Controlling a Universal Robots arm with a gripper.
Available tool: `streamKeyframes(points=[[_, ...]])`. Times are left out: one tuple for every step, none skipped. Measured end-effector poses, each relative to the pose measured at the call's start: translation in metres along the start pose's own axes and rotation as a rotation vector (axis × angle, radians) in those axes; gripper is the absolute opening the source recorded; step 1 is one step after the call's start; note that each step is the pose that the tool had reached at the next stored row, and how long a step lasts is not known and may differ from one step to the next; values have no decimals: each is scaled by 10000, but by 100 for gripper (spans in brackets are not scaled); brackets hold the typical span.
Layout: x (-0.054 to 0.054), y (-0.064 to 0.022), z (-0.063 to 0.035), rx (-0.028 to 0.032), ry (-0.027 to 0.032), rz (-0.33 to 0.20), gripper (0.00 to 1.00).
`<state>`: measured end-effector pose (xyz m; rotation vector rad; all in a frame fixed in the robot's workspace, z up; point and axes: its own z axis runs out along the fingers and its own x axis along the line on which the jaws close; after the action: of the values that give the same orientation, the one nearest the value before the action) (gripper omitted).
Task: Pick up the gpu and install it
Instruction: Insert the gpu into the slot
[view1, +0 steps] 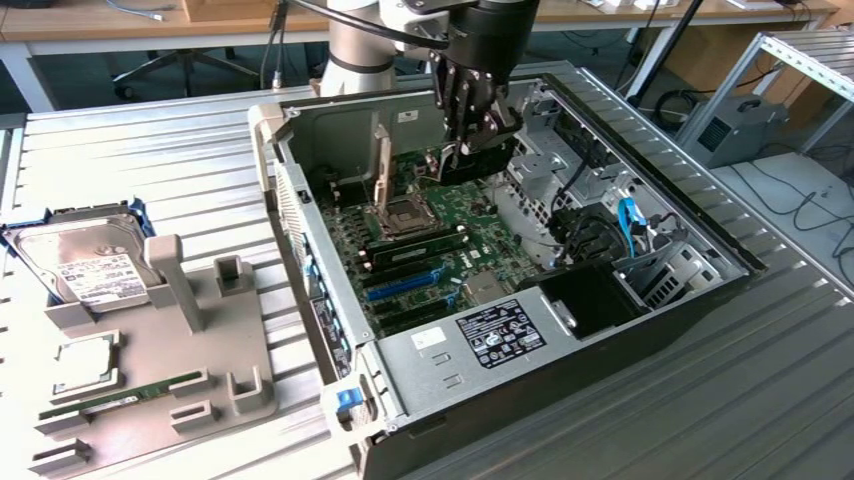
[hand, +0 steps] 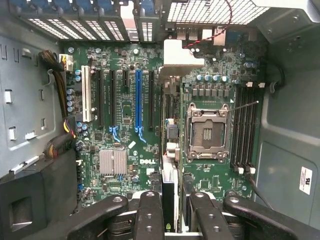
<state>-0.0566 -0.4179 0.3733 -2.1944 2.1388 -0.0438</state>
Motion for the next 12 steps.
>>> streamKeyframes(points=[[0,0,0,0,0,1,26],[0,0,0,-4,0,1,26],[0,-1,1,-72,-4,0,26],[1,0,3,-206,-6,6,26],[1,1,6,-322,-10,11,26],[1,1,7,-451,-12,16,26],[1,1,7,-490,-11,17,26],[0,1,6,-491,-11,17,26],[0,1,6,-491,-11,18,26],[0,1,6,-491,-11,18,26],[0,1,7,-491,-12,18,26],[0,1,7,-491,-12,18,26]])
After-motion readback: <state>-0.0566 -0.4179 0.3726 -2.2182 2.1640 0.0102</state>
